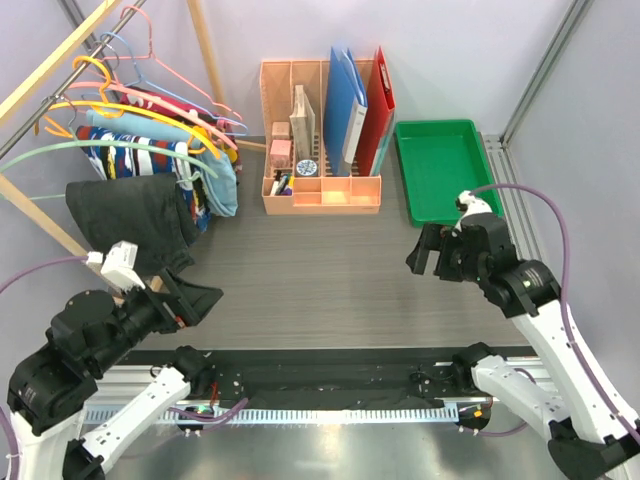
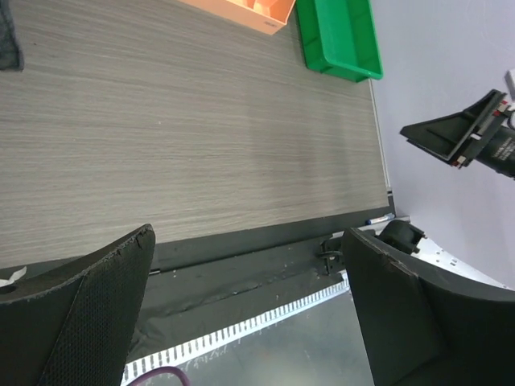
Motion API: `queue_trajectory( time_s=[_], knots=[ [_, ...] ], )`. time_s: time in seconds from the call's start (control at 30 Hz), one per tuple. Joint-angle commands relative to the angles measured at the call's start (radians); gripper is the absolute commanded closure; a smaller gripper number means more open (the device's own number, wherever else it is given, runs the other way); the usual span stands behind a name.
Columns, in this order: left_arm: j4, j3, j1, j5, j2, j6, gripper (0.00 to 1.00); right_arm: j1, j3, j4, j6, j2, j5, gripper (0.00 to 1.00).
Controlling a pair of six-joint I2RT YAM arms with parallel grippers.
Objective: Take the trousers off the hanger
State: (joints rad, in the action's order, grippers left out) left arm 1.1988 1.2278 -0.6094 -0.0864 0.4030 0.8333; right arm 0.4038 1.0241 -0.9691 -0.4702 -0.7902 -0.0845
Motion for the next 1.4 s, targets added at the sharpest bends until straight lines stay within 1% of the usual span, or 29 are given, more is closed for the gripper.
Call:
queue_trajectory(
  time_s=[0.0,0.03,0.07,0.1,0.17,0.2,0.27,0.3,0.33,0.37,0.43,0.47,0.57,0.77,0.83,0.87,0.9,0.93,0.97,1.03,1.1,1.17,1.2,1.23,1.27,1.3,1.37],
  knots=[
    [-0.039,0.116,-0.004,-0.038,0.103,0.007,0.03,0.004,0.037,0.189,0.051,-0.058,0.185,0.01],
    [-0.033,0.145,-0.004,-0.053,0.12,0.004,0.03,0.004,0.04,0.219,0.051,-0.085,0.215,0.01],
    [-0.028,0.201,-0.004,-0.067,0.157,0.003,0.04,0.004,0.042,0.251,0.053,-0.101,0.3,0.01],
    [-0.022,0.232,-0.004,-0.093,0.171,0.001,0.04,0.003,0.042,0.323,0.053,-0.116,0.343,0.01],
    [-0.019,0.315,-0.003,-0.119,0.213,0.0,0.06,0.006,0.05,0.391,0.042,-0.168,0.443,0.01],
    [-0.018,0.337,-0.004,-0.137,0.227,-0.002,0.07,0.009,0.068,0.452,0.038,-0.184,0.465,0.01],
    [-0.025,0.396,-0.004,-0.193,0.246,-0.008,0.09,0.029,0.094,0.503,0.025,-0.236,0.486,0.01],
    [-0.028,0.412,-0.004,-0.219,0.264,-0.01,0.1,0.041,0.131,0.542,0.024,-0.256,0.492,0.01],
    [-0.034,0.426,-0.004,-0.287,0.272,-0.01,0.11,0.05,0.151,0.559,0.021,-0.277,0.497,0.02],
    [-0.057,0.443,-0.004,-0.321,0.278,-0.013,0.12,0.078,0.172,0.575,0.019,-0.296,0.5,0.02],
    [-0.1,0.446,-0.004,-0.372,0.293,-0.028,0.12,0.115,0.238,0.616,0.021,-0.357,0.502,0.02],
    [-0.154,0.44,-0.004,-0.397,0.298,-0.039,0.13,0.157,0.258,0.636,0.025,-0.372,0.503,0.01],
    [-0.202,0.456,-0.004,-0.462,0.329,-0.065,0.13,0.239,0.335,0.717,0.028,-0.451,0.508,0.02],
    [-0.133,0.558,-0.003,-0.645,0.399,-0.06,0.16,0.358,0.505,0.888,0.054,-0.625,0.509,0.03],
    [-0.133,0.562,-0.004,-0.685,0.398,-0.062,0.18,0.407,0.557,0.963,0.05,-0.696,0.511,0.06],
    [-0.139,0.559,-0.004,-0.693,0.392,-0.062,0.19,0.421,0.571,1.001,0.048,-0.72,0.519,0.06],
    [-0.139,0.559,-0.004,-0.731,0.387,-0.063,0.19,0.438,0.6,1.056,0.048,-0.742,0.519,0.07],
    [-0.14,0.556,-0.004,-0.757,0.384,-0.074,0.19,0.473,0.617,1.079,0.054,-0.765,0.516,0.07],
    [-0.159,0.546,-0.004,-0.789,0.378,-0.088,0.19,0.486,0.637,1.098,0.059,-0.818,0.508,0.07],
    [-0.195,0.526,-0.004,-0.864,0.375,-0.121,0.19,0.513,0.708,1.13,0.085,-0.875,0.497,0.11],
    [-0.264,0.495,-0.004,-0.885,0.382,-0.146,0.2,0.521,0.778,1.149,0.09,-0.954,0.485,0.12],
    [-0.324,0.472,-0.004,-0.894,0.399,-0.154,0.2,0.523,0.841,1.155,0.079,-1.018,0.48,0.15],
    [-0.335,0.473,-0.004,-0.886,0.436,-0.151,0.22,0.523,0.858,1.155,0.081,-1.032,0.494,0.17],
    [-0.329,0.519,-0.004,-0.877,0.466,-0.143,0.27,0.523,0.87,1.159,0.082,-1.043,0.505,0.18],
    [-0.265,0.557,-0.004,-0.863,0.499,-0.11,0.29,0.523,0.883,1.165,0.087,-1.052,0.515,0.18],
    [-0.24,0.59,-0.004,-0.856,0.561,-0.053,0.29,0.523,0.887,1.181,0.091,-1.063,0.529,0.18],
    [-0.245,0.631,-0.003,-0.82,0.6,-0.033,0.28,0.523,0.903,1.172,0.141,-1.072,0.535,0.18]
  ],
)
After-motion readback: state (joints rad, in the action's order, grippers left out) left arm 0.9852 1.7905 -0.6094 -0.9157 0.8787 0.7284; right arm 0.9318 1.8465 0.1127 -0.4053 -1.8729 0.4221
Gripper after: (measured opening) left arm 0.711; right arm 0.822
